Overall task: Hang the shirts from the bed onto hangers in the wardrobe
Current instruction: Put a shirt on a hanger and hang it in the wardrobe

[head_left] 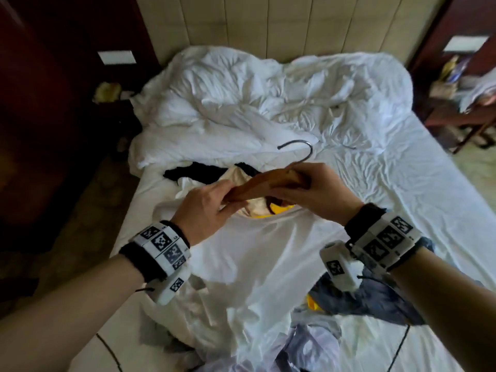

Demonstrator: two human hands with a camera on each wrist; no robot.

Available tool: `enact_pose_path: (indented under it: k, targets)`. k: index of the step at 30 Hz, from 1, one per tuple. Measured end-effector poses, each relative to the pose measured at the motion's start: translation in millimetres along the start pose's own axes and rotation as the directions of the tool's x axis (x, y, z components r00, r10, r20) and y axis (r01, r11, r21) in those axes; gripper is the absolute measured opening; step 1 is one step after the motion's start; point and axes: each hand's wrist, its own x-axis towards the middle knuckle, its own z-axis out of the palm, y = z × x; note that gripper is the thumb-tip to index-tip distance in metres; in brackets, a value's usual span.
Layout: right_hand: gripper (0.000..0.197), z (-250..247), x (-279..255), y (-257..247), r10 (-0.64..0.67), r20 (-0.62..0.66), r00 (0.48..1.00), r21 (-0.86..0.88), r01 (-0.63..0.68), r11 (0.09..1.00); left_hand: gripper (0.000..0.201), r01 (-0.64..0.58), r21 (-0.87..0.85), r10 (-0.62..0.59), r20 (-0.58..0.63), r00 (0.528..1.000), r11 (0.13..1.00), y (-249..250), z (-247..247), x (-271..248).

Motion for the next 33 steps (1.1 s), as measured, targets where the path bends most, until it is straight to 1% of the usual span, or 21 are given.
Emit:
enact_pose_path:
  k: [2, 4, 5, 7, 9, 10, 11, 12, 13, 15, 16, 18, 19, 21, 23, 24, 27, 29, 31, 33]
  targets:
    - [0.021, -22.8, 17.9, -22.4, -0.049, -0.047, 0.998, -0.126, 0.043, 0.991, 0.044, 0.007, -0.013, -0.008, -0.057, 0.998, 1.0, 4.3, -31.6, 23.2]
    - [0.029, -41.8, 35.0, -41.3, -0.089, -0.066, 0.994, -0.232, 0.072, 0.97, 0.038, 0.024, 0.004, -0.023, -0.113, 0.993, 1.0, 7.7, -62.7, 43.2]
    - [0.03, -50.7, 42.4, -52.7, -0.113, -0.067, 0.991, -0.263, 0.092, 0.961, 0.036, 0.031, 0.027, -0.027, -0.137, 0.99, 0.999, 9.6, -77.5, 52.4]
    - [0.025, -66.4, 56.0, -80.8, -0.172, -0.054, 0.984, -0.301, 0.148, 0.942, 0.036, 0.028, 0.105, -0.006, -0.205, 0.979, 0.994, 15.9, -104.7, 70.9]
    - [0.018, -77.9, 67.0, -109.0, -0.222, -0.066, 0.973, -0.307, 0.192, 0.932, 0.044, 0.03, 0.16, 0.015, -0.272, 0.962, 0.987, 27.9, -125.6, 93.6]
    - [0.014, -81.0, 71.9, -121.7, -0.25, -0.071, 0.966, -0.31, 0.217, 0.926, 0.05, 0.049, 0.146, -0.004, -0.296, 0.955, 0.988, 35.1, -132.9, 106.9]
    - [0.01, -81.2, 75.4, -132.6, -0.272, -0.064, 0.96, -0.32, 0.238, 0.917, 0.054, 0.085, 0.101, -0.049, -0.313, 0.948, 0.991, 42.4, -138.1, 120.2]
    - [0.007, -79.8, 79.8, -139.5, -0.289, -0.053, 0.956, -0.336, 0.255, 0.907, 0.052, 0.126, 0.037, -0.107, -0.329, 0.938, 0.991, 49.1, -141.3, 132.1]
    - [0.006, -77.9, 83.3, -143.2, -0.299, -0.048, 0.953, -0.348, 0.264, 0.899, 0.045, 0.158, -0.025, -0.157, -0.341, 0.927, 0.987, 54.6, -143.7, 141.7]
    - [0.013, -77.6, 87.5, -140.1, -0.302, -0.079, 0.95, -0.373, 0.253, 0.893, 0.034, 0.199, -0.089, -0.217, -0.336, 0.916, 0.976, 58.7, -145.6, 153.4]
    - [0.019, -79.5, 88.0, -136.3, -0.304, -0.1, 0.948, -0.384, 0.245, 0.89, 0.033, 0.212, -0.102, -0.234, -0.325, 0.916, 0.972, 58.6, -146.6, 155.1]
    - [0.026, -83.6, 83.2, -124.4, -0.321, -0.101, 0.942, -0.416, 0.253, 0.874, 0.033, 0.24, -0.118, -0.265, -0.315, 0.911, 0.964, 55.5, -150.2, 155.9]
    - [0.025, -86.1, 78.4, -117.4, -0.317, -0.089, 0.944, -0.443, 0.247, 0.862, 0.034, 0.252, -0.13, -0.281, -0.32, 0.905, 0.959, 52.8, -152.7, 156.2]
    - [0.014, -93.0, 67.0, -100.7, -0.282, -0.087, 0.955, -0.486, 0.206, 0.849, 0.034, 0.269, -0.137, -0.3, -0.338, 0.892, 0.954, 47.9, -158.6, 157.8]
    - [0.036, -99.2, 59.2, -84.2, -0.265, -0.108, 0.958, -0.476, 0.185, 0.86, 0.034, 0.281, -0.104, -0.299, -0.336, 0.893, 0.954, 44.9, -162.9, 159.2]
    - [0.041, -102.4, 57.6, -77.1, -0.252, -0.12, 0.96, -0.465, 0.17, 0.869, 0.035, 0.281, -0.068, -0.288, -0.324, 0.901, 0.957, 44.5, -163.7, 160.0]
    - [0.039, -110.1, 54.8, -62.7, -0.186, -0.113, 0.976, -0.485, 0.11, 0.868, 0.038, 0.268, 0.04, -0.246, -0.286, 0.926, 0.963, 46.9, -163.4, 160.4]
    - [0.04, -115.6, 52.1, -52.6, -0.154, -0.12, 0.981, -0.468, 0.08, 0.88, 0.035, 0.268, 0.029, -0.247, -0.305, 0.92, 0.963, 47.0, -164.2, 160.8]
    - [0.039, -120.7, 48.6, -42.4, -0.159, -0.123, 0.98, -0.446, 0.089, 0.891, 0.035, 0.279, -0.007, -0.265, -0.337, 0.903, 0.96, 47.6, -165.4, 160.8]
    - [0.03, -123.3, 45.0, -32.0, -0.131, -0.119, 0.984, -0.422, 0.07, 0.904, 0.038, 0.284, -0.027, -0.275, -0.348, 0.896, 0.958, 49.1, -165.9, 160.1]
